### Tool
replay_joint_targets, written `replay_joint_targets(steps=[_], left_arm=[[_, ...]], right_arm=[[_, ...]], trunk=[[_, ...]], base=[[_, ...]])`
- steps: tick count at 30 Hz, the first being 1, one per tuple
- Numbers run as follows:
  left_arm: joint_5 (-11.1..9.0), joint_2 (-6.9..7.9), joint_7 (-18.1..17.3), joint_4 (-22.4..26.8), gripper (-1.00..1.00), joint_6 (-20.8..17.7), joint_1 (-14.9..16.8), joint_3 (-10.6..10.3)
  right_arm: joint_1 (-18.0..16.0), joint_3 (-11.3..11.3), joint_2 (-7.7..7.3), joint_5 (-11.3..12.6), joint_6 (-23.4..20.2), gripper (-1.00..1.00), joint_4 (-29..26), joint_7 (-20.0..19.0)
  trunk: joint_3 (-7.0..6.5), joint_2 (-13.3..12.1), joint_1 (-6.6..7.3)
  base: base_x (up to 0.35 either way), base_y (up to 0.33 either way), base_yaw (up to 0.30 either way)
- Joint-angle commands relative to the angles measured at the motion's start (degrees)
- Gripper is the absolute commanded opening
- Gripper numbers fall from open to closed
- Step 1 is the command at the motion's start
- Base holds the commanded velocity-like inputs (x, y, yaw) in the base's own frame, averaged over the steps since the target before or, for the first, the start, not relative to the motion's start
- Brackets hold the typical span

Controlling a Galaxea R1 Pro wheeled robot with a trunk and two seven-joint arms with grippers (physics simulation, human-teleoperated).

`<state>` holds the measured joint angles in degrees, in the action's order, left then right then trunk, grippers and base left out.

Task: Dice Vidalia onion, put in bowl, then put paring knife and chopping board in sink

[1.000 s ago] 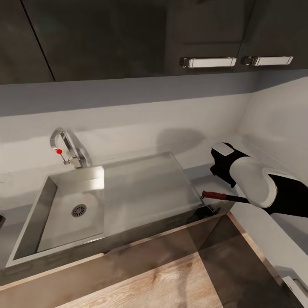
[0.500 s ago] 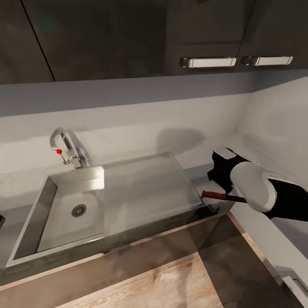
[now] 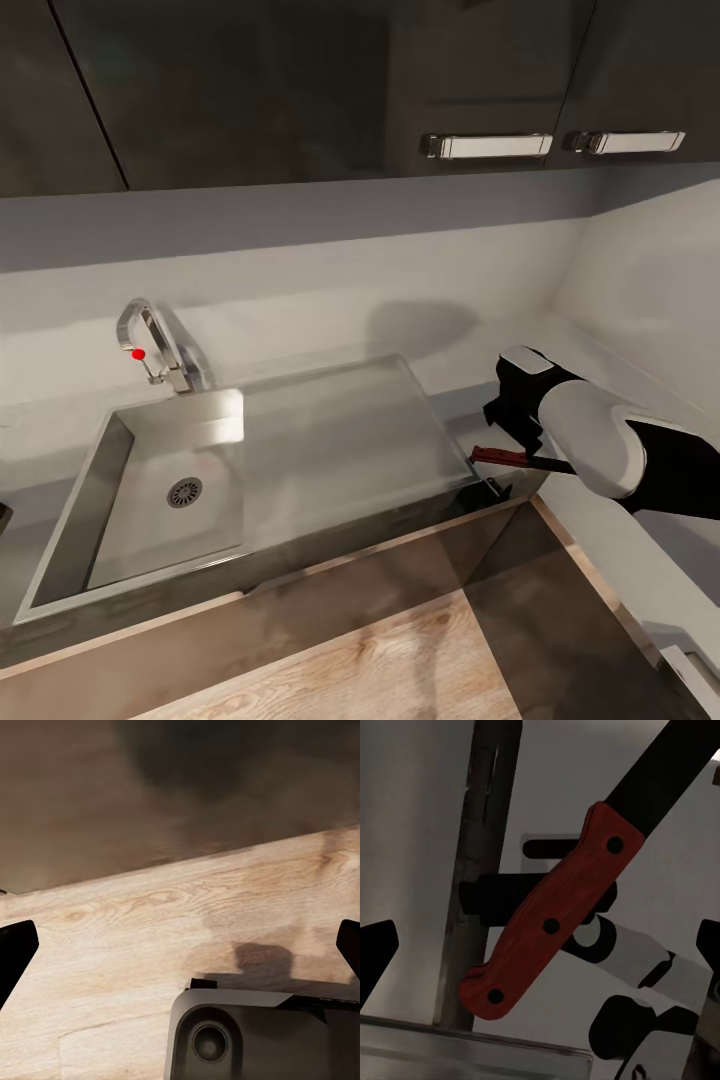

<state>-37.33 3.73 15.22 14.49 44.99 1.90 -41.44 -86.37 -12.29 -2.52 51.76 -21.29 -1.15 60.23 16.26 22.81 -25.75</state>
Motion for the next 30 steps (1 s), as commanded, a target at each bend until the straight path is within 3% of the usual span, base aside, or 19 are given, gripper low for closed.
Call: replay_joint_targets(steps=[1,24,30], left_arm=[[-0.11,0.05,0.51,0.09,1.0,0.1,0.03,-0.49],[-0.11,0.05,0.51,0.03,1.0,0.1,0.03,-0.49],[-0.11,0.05,0.51,0.03,1.0,0.1,0.03,-0.49]], right_arm=[[-0.03,-0.46,0.0,-0.44,-0.6,1.0,-0.08,0.24],[0.01,-0.45,0.08,-0.43,-0.6,1.0,0.0,0.14],[1.48,-0.46,0.0,-0.37,-0.6,1.0,-0.05,0.09]], trunk=[[0.1,0.11,-0.03],[0.1,0.11,-0.03],[0.24,0.11,-0.03]], base=[[0.0,0.0,0.0],[0.0,0.0,0.0],[0.0,0.0,0.0]])
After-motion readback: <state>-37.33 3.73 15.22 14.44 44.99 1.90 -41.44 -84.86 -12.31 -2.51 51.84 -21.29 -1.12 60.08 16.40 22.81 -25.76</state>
